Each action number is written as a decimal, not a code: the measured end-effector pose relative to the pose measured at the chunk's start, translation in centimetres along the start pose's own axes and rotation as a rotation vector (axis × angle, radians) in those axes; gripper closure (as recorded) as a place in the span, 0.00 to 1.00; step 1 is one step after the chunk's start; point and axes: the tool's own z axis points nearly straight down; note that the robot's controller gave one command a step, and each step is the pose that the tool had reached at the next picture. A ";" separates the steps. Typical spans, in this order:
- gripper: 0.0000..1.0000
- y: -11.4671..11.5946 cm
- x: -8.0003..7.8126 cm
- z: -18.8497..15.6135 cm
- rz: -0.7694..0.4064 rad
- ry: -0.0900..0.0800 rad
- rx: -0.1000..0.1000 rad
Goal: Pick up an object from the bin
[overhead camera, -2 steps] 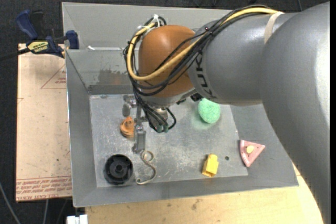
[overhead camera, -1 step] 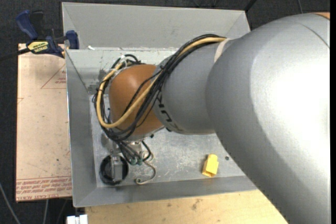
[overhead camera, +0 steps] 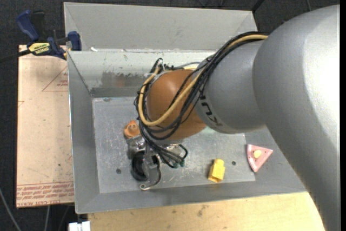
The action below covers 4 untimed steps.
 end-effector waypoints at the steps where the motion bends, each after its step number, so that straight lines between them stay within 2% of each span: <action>1: 1.00 0.0 0.0 0.0 0.000 0.000 -0.001; 2: 1.00 0.5 -1.4 -3.4 0.000 0.009 0.000; 4: 1.00 -4.3 -0.5 -9.3 0.008 0.009 0.001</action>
Offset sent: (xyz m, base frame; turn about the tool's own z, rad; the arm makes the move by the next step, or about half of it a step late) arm 0.0136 0.0109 0.0431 -0.0013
